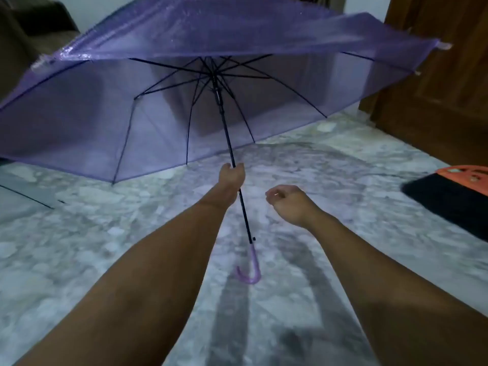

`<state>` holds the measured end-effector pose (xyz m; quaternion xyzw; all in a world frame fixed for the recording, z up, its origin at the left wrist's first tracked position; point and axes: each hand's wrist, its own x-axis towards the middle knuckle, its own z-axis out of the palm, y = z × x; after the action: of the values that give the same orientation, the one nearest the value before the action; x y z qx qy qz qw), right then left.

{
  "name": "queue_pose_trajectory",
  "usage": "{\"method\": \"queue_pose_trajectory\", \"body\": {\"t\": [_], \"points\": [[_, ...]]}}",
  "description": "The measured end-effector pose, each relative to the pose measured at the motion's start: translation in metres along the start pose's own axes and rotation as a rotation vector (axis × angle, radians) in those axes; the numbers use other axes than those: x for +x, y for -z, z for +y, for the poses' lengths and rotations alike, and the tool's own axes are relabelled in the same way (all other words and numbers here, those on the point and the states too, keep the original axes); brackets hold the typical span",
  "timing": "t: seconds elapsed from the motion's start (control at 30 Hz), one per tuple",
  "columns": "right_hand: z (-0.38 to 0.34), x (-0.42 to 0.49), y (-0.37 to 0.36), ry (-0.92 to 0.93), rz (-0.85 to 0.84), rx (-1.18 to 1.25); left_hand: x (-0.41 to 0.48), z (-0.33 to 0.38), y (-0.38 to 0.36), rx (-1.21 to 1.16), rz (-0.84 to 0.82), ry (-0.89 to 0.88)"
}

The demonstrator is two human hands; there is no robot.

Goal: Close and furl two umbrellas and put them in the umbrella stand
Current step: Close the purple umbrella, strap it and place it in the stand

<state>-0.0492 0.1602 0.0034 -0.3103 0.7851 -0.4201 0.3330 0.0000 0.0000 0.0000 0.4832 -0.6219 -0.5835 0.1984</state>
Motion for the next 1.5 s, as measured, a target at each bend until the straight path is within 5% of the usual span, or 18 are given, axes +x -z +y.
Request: {"method": "queue_pose_trajectory", "body": {"t": [0.27,0.6,1.23,1.5], "points": [[-0.02,0.004,-0.009,-0.061,-0.021,-0.082,-0.024,0.029,0.001,0.093,-0.162,-0.147],[-0.048,-0.02,-0.008,0.155,0.401,0.004,-0.055,0.086,0.014,-0.035,-0.189,-0.261],[-0.084,-0.07,-0.035,0.363,0.247,0.015,-0.035,0.146,0.111,-0.683,0.005,-0.237],[-0.101,-0.075,-0.03,0.362,0.228,-0.034,-0.051,0.149,0.115,-0.64,-0.102,-0.262]]}}
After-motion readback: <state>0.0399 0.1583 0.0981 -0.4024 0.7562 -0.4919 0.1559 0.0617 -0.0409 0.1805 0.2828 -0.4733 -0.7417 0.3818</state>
